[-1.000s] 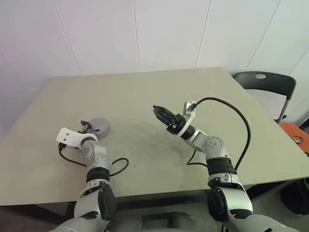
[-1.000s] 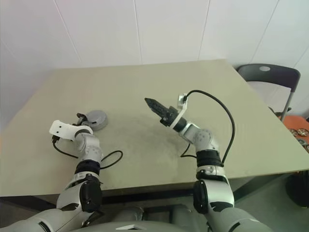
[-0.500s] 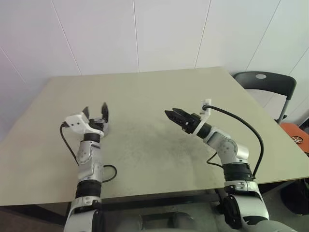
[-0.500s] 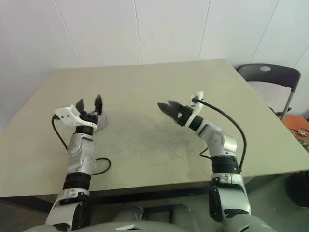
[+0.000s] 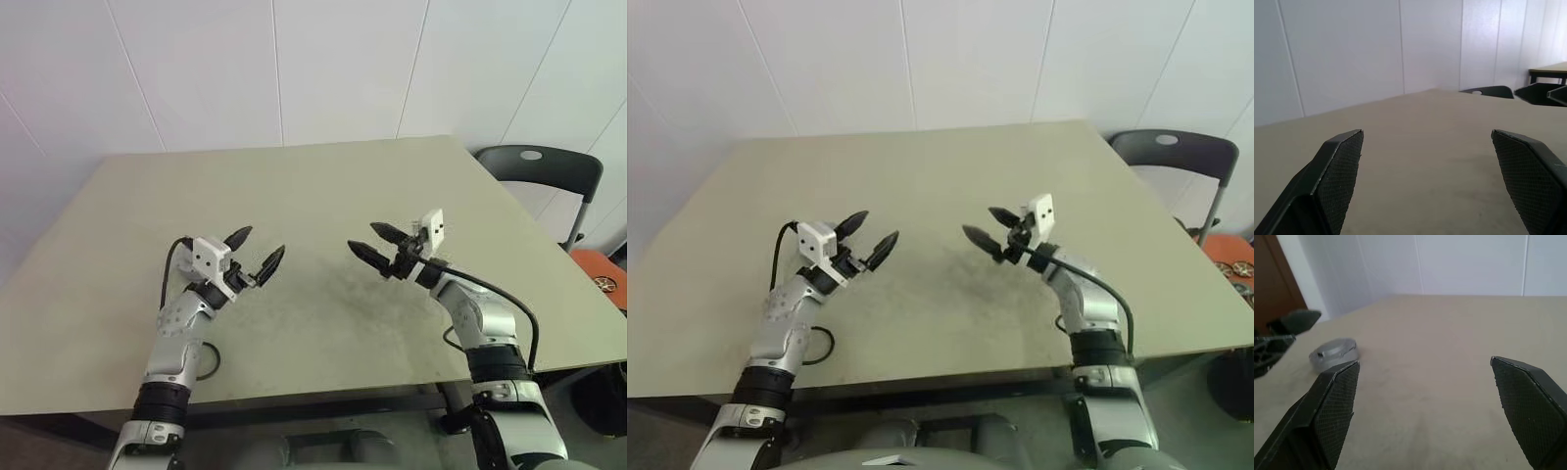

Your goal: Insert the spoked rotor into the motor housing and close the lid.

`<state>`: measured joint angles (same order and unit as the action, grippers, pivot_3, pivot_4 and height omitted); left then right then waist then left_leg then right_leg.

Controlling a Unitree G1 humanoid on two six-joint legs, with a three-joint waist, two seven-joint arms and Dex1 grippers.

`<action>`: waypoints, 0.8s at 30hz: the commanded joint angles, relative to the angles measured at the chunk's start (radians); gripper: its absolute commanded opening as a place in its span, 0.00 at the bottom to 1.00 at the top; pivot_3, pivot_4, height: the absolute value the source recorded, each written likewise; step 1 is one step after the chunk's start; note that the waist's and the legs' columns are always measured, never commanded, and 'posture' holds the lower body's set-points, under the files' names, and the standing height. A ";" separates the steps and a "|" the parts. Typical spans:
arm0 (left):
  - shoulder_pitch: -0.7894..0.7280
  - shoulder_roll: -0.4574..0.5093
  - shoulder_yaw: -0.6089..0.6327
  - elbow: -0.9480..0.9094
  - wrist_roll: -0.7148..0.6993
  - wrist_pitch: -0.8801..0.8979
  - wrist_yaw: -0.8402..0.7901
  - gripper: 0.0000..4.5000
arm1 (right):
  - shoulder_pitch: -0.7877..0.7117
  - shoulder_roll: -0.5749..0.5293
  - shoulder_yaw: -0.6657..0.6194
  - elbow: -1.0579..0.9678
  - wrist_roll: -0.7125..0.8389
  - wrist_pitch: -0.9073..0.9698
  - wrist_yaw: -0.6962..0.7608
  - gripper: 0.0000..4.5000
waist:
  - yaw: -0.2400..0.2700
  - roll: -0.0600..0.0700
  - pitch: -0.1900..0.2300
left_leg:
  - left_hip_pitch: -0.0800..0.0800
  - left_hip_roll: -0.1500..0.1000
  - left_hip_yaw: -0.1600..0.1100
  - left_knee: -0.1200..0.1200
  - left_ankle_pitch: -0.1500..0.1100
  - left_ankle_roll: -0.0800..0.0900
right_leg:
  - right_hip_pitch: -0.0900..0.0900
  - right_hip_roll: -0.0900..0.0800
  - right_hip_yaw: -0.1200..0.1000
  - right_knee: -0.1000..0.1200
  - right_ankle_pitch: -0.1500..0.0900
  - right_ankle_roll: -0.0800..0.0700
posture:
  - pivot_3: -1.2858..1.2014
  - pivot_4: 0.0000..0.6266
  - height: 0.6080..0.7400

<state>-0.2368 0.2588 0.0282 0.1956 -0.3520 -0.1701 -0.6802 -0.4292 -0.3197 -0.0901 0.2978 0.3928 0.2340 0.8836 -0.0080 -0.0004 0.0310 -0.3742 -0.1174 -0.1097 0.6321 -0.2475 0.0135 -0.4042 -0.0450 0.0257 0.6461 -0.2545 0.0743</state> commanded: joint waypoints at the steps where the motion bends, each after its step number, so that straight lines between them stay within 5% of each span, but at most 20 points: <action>1: 0.013 0.021 0.005 -0.086 -0.038 0.025 -0.048 0.99 | 0.014 -0.025 -0.001 -0.054 -0.011 -0.066 0.024 1.00 | 0.000 0.000 0.000 | 0.000 0.000 0.000 0.000 0.000 0.000 | 0.000 0.000 0.000 0.000 0.000 0.000 | 0.52 0.00 1.00; 24: 0.050 0.025 -0.014 -0.128 0.005 0.033 -0.090 0.99 | 0.046 -0.038 0.011 -0.115 -0.002 -0.076 0.027 1.00 | 0.024 0.001 0.001 | 0.000 0.000 0.000 0.000 0.000 0.000 | 0.001 0.000 0.000 -0.001 0.000 0.000 | 0.52 0.00 1.00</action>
<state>-0.1694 0.2812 0.0138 0.0947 -0.3544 -0.1152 -0.7709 -0.3653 -0.3589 -0.0813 0.2144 0.3769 0.1674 0.9091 0.0158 0.0005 0.0317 -0.3740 -0.1172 -0.1097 0.6321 -0.2475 0.0135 -0.4034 -0.0450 0.0257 0.6451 -0.2549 0.0742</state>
